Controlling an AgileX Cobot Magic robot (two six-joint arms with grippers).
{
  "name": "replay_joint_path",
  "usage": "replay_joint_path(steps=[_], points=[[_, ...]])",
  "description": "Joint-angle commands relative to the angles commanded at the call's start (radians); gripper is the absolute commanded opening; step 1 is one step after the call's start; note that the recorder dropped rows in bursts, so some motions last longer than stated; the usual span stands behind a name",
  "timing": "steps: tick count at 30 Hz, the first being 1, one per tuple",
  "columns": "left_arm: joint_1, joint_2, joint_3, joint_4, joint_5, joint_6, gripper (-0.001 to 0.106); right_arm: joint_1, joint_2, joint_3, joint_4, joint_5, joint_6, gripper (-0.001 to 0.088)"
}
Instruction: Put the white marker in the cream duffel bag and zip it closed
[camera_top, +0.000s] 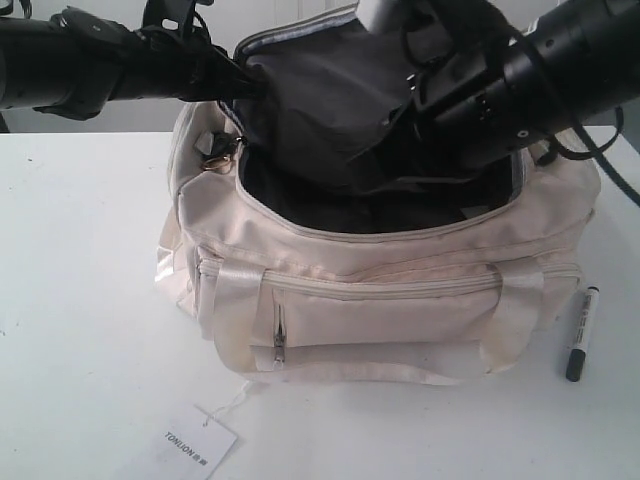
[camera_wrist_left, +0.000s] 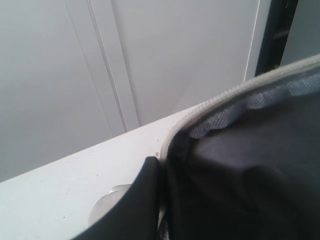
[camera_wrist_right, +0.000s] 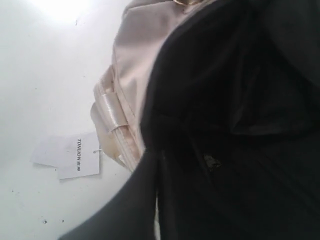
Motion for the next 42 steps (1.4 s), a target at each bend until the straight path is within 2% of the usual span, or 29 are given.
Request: replay_joint_path(steps=[7,18,31,42], points=[[0.000,0.000,0.000,0.000,0.000,0.000,0.000,-0.103,0.000,0.000,-0.027,0.037,0.162,0.0000],[0.000,0.000,0.000,0.000,0.000,0.000,0.000,-0.238,-0.019,0.000,-0.052,0.074,0.213,0.0000],[0.000,0.000,0.000,0.000,0.000,0.000,0.000,-0.404,-0.090,0.003,-0.355,0.077,0.498,0.0000],[0.000,0.000,0.000,0.000,0.000,0.000,0.000,-0.527,-0.092,0.014,-0.354,0.075,0.547,0.0000]])
